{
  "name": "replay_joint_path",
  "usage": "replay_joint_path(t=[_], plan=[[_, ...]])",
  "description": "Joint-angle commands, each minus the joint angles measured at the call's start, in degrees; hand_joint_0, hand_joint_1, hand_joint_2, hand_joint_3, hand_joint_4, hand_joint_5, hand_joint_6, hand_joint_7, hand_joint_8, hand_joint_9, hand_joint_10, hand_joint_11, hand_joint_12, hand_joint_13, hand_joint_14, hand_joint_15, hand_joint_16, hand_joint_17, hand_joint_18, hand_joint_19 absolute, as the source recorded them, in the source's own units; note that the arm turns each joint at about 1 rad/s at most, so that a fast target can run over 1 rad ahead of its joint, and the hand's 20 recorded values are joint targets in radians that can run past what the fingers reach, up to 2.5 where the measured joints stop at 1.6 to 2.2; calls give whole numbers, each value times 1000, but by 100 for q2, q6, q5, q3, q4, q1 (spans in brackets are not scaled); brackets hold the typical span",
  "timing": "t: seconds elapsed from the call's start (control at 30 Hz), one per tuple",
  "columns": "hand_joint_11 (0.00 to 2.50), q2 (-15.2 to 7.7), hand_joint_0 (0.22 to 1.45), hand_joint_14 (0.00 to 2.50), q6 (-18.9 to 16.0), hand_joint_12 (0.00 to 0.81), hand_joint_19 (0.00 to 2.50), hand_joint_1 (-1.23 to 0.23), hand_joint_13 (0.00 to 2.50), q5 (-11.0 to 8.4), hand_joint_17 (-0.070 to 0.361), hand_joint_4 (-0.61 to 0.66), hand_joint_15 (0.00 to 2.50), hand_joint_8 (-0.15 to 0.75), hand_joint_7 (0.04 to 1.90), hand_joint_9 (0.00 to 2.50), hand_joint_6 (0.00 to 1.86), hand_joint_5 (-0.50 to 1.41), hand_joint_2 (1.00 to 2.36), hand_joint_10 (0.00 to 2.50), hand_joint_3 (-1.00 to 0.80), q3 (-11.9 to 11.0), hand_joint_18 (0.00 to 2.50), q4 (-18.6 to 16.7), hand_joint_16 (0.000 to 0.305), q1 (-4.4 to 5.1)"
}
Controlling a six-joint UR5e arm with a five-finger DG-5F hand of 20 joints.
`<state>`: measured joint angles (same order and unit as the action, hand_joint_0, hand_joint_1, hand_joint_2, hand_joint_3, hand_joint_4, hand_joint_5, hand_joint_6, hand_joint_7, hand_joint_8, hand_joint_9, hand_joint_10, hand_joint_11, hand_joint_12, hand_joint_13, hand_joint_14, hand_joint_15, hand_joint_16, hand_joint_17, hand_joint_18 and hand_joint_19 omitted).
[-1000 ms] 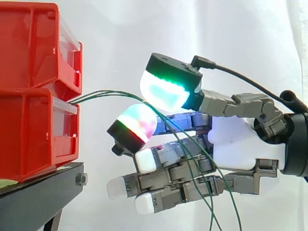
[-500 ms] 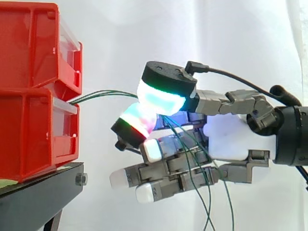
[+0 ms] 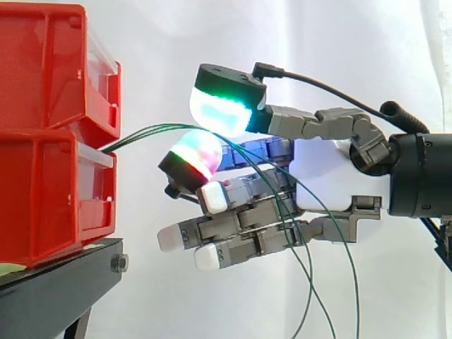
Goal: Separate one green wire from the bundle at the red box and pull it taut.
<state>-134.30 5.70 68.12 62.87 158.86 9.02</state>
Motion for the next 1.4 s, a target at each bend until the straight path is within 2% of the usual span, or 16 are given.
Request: replay_joint_path(t=[0.0, 0.17, 0.27, 0.3, 0.43, 0.67, 0.77, 0.83, 0.97, 1.07, 1.2, 1.27, 1.37], plan=[[615, 0, 576, 10, 63, 403, 437, -719, 619, -9, 127, 235, 277, 325, 1344, 976, 864, -140, 1020, 21, -177, -3, 629, -13, 56, -5], [628, 0, 586, 11, 72, 402, 435, -762, 619, -9, 127, 234, 283, 322, 1308, 965, 868, -149, 1018, 19, -220, -3, 630, 14, 56, 12], [619, 0, 584, 11, 72, 400, 434, -790, 624, -9, 127, 250, 276, 319, 1278, 958, 868, -150, 1011, 19, -350, -3, 633, 31, 56, 30], [623, 0, 580, 11, 63, 401, 435, -755, 627, -9, 126, 246, 276, 321, 1275, 977, 866, -147, 1006, 19, -416, -3, 639, 40, 56, 30], [613, 0, 553, 12, 63, 406, 445, -641, 644, -9, 129, 247, 286, 325, 1298, 1004, 859, -140, 1004, 20, -449, -3, 658, 84, 58, 56], [618, 0, 587, 11, 1, 405, 450, -607, 661, -9, 126, 239, 293, 332, 1329, 1024, 855, -135, 1014, 21, -327, -3, 667, 242, 56, 100], [621, 0, 584, 11, -34, 408, 441, -669, 663, -9, 126, 250, 292, 332, 1370, 1011, 855, -135, 1020, 19, -223, -3, 668, 304, 56, 100], [625, 0, 579, 11, -42, 405, 441, -713, 656, -9, 127, 214, 286, 325, 1358, 988, 863, -139, 1021, 21, -158, -3, 664, 339, 56, 109], [628, 0, 587, 11, -42, 402, 449, -778, 644, -9, 126, 182, 287, 323, 1324, 968, 873, -146, 1021, 21, -142, 6, 663, 365, 56, 100], [634, 0, 618, 11, -51, 396, 433, -846, 627, -9, 126, 169, 289, 316, 1344, 937, 876, -154, 1020, 19, -194, -3, 653, 383, 56, 109], [633, 0, 664, 11, -60, 393, 418, -901, 619, -9, 125, 197, 282, 308, 1302, 909, 880, -161, 1008, 21, -389, -3, 651, 392, 56, 100], [628, 0, 665, 11, -60, 393, 424, -901, 619, -9, 125, 225, 282, 305, 1294, 909, 879, -160, 1003, 21, -471, -3, 654, 392, 56, 109], [639, 0, 576, 11, -60, 393, 445, -795, 632, -9, 127, 245, 283, 311, 1293, 951, 875, -153, 1000, 22, -500, -3, 674, 392, 57, 109]])
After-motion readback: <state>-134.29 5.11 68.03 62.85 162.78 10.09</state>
